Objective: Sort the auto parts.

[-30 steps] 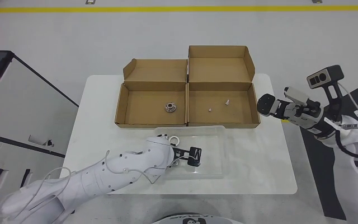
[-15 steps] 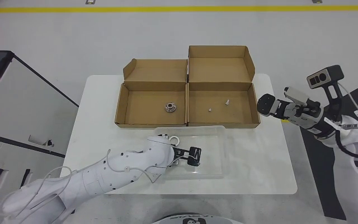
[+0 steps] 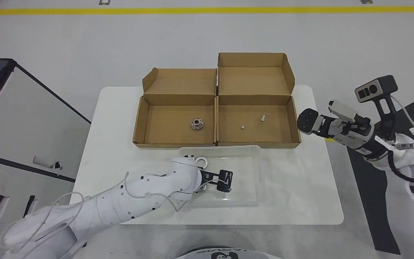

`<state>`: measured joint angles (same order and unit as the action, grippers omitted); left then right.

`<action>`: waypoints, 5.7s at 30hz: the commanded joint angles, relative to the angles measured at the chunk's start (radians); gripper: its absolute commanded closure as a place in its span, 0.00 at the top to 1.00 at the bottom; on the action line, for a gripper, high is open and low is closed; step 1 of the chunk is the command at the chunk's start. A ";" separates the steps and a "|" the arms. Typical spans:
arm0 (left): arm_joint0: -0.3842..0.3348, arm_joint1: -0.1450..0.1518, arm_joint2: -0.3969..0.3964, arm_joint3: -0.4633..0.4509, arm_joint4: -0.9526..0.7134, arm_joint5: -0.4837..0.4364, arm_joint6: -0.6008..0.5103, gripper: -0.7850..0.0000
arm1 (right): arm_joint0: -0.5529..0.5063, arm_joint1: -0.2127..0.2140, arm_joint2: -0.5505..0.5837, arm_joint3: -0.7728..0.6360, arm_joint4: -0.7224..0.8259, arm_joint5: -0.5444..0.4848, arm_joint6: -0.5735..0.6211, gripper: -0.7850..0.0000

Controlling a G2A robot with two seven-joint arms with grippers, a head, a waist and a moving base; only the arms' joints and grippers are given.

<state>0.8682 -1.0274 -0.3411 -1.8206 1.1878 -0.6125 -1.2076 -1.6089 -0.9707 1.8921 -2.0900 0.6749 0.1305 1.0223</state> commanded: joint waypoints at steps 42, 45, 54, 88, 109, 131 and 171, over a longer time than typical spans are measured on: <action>0.016 0.022 -0.089 -0.128 0.065 0.006 0.063 0.00 | 0.000 0.000 0.000 0.000 0.000 0.000 0.000 1.00; 0.024 0.026 -0.113 -0.155 0.089 0.018 0.106 0.00 | 0.000 0.000 0.000 0.000 0.000 0.000 0.000 1.00; 0.059 0.031 -0.202 -0.218 0.146 0.114 0.296 0.00 | 0.000 0.000 0.000 0.000 0.000 0.000 0.000 1.00; 0.395 0.139 -0.770 -0.352 0.179 0.102 0.771 0.00 | 0.000 0.000 0.000 0.000 0.000 0.000 0.000 1.00; 0.549 0.142 -1.016 -0.316 -0.183 0.047 1.164 0.00 | 0.000 0.000 0.000 0.000 0.000 0.000 0.000 1.00; 0.584 0.110 -0.988 -0.300 -0.412 -0.007 1.348 0.00 | 0.000 0.000 0.000 0.000 0.000 0.000 0.000 1.00; 0.633 0.043 -1.065 -0.348 -0.684 -0.286 1.682 0.00 | 0.000 0.000 0.000 0.000 0.000 0.000 0.000 1.00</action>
<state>1.4964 -0.9834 -1.4000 -2.1693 0.5031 -0.8929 0.4768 -1.6089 -0.9707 1.8921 -2.0900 0.6749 0.1305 1.0223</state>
